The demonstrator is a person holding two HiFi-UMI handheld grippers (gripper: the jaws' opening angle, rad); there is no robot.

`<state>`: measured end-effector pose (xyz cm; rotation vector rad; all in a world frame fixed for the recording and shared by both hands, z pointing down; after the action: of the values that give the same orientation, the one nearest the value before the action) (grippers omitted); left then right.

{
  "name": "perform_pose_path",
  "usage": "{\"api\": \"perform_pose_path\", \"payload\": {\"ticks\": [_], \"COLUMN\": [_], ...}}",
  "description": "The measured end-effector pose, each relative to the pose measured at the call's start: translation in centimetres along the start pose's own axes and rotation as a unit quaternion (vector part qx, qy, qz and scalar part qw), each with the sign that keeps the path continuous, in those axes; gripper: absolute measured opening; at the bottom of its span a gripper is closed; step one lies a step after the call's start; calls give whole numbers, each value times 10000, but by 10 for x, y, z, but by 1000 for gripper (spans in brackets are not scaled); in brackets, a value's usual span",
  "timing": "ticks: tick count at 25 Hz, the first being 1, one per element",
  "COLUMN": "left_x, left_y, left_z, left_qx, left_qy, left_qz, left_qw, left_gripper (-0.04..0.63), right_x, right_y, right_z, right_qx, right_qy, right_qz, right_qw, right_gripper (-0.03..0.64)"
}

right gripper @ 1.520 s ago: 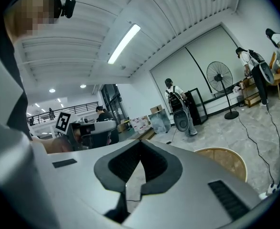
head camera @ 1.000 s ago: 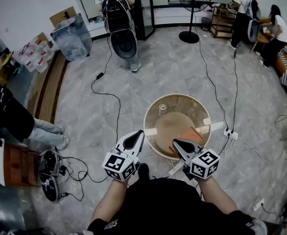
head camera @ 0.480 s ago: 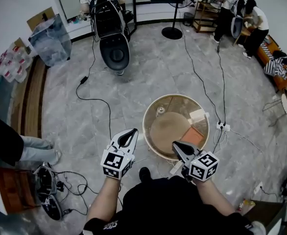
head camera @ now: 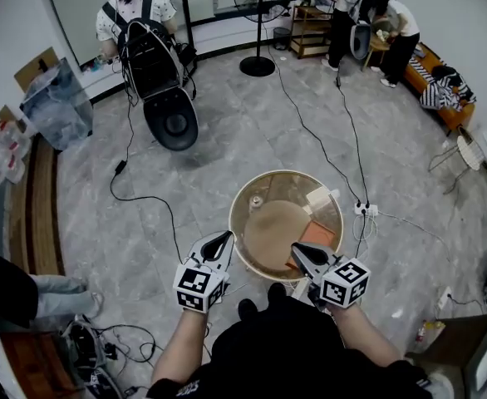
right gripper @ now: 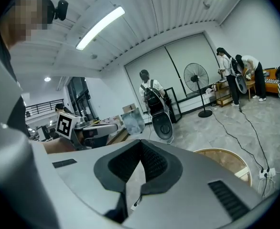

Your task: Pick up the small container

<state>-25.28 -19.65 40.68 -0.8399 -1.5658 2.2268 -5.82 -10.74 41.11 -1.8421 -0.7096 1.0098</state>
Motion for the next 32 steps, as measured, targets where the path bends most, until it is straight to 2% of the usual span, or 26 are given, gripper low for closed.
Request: {"api": "perform_pose_path", "payload": {"ticks": [5, 12, 20, 25, 32], "left_x": [-32, -96, -165, -203, -249], "left_y": [6, 21, 36, 35, 24], "left_z": [1, -12, -22, -34, -17], "left_qx": [84, 178, 255, 118, 226], "left_qy": [-69, -240, -111, -63, -16], "left_qz": [118, 234, 452, 539, 532], "left_qw": [9999, 9993, 9986, 9985, 9983], "left_gripper": [15, 17, 15, 15, 17], "right_x": [-3, 4, 6, 15, 1], "right_y": [8, 16, 30, 21, 12], "right_z": [-24, -86, -151, -185, -223], "right_qx": [-59, -227, -374, -411, -530], "right_qy": [-20, -160, 22, 93, -17], "right_qz": [-92, -193, -313, -220, -51], "right_qw": [9999, 9994, 9988, 9989, 9986], "right_gripper": [14, 14, 14, 14, 14]}}
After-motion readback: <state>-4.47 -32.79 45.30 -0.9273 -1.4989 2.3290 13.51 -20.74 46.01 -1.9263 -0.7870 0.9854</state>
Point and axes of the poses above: the fingertips, and each gripper's own axes: x backward along the fingers, z to its left, y out of its top, the point moved 5 cm from there along x, backward along the fingers, and after that the axes turned 7 degrees about x, right-handed, at the moved point
